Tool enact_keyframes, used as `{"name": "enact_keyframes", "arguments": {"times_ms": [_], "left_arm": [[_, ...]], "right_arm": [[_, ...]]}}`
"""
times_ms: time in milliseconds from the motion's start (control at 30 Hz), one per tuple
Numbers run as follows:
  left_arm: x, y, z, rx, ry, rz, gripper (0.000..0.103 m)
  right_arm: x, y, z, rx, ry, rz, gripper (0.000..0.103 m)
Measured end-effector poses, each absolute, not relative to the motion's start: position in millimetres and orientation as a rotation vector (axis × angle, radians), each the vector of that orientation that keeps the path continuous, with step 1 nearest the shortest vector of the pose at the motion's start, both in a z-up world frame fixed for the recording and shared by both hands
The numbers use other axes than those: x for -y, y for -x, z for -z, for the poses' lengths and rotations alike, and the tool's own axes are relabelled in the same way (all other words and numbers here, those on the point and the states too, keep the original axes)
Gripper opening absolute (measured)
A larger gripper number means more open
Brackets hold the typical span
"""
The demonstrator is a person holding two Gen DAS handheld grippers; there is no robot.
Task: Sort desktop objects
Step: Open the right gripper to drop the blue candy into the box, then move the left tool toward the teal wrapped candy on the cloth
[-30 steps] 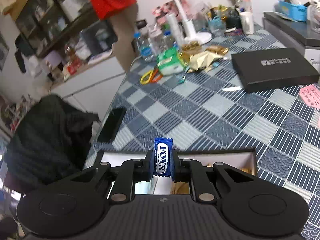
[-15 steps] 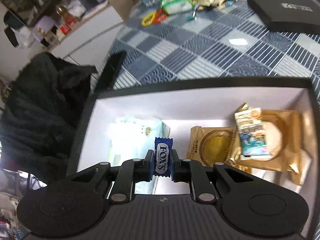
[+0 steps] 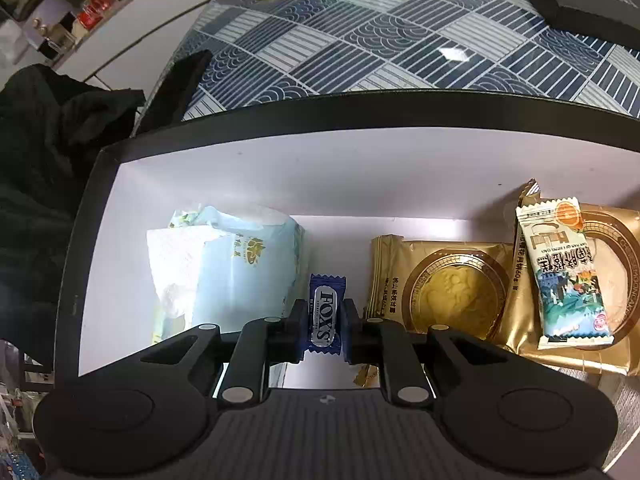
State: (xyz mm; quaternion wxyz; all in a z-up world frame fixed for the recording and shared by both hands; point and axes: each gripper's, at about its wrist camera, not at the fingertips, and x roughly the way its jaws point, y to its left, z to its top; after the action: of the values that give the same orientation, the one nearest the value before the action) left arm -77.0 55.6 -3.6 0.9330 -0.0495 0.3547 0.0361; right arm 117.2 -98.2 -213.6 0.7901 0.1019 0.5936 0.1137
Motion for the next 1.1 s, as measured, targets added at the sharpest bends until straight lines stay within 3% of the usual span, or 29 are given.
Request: {"name": "enact_keyframes", "arguments": {"times_ms": [567,767,833,967,1100], "left_arm": [[-54,79,15,-0.766,0.176,0.009,0.103],[-57,77,14,-0.776,0.16,-0.042,0.103],[-57,71,14,-0.791,0.138,-0.034,0.103],[-58,47,7,-0.767,0.105,-0.018,0.103],[-59,21,-1,-0.736,0.073,-0.002,0.103]], "right_arm": [[111,-105,171,-1.151,-0.178,-0.251,0.051],[115,-91,142,-1.061,-0.132,-0.209,0.082],[118,-86,134,-1.033,-0.12,-0.193,0.083],[126,-76,118,-0.98,-0.118,-0.136,0.095],[136,-61,100,-0.915,-0.116,-0.08,0.098]]}}
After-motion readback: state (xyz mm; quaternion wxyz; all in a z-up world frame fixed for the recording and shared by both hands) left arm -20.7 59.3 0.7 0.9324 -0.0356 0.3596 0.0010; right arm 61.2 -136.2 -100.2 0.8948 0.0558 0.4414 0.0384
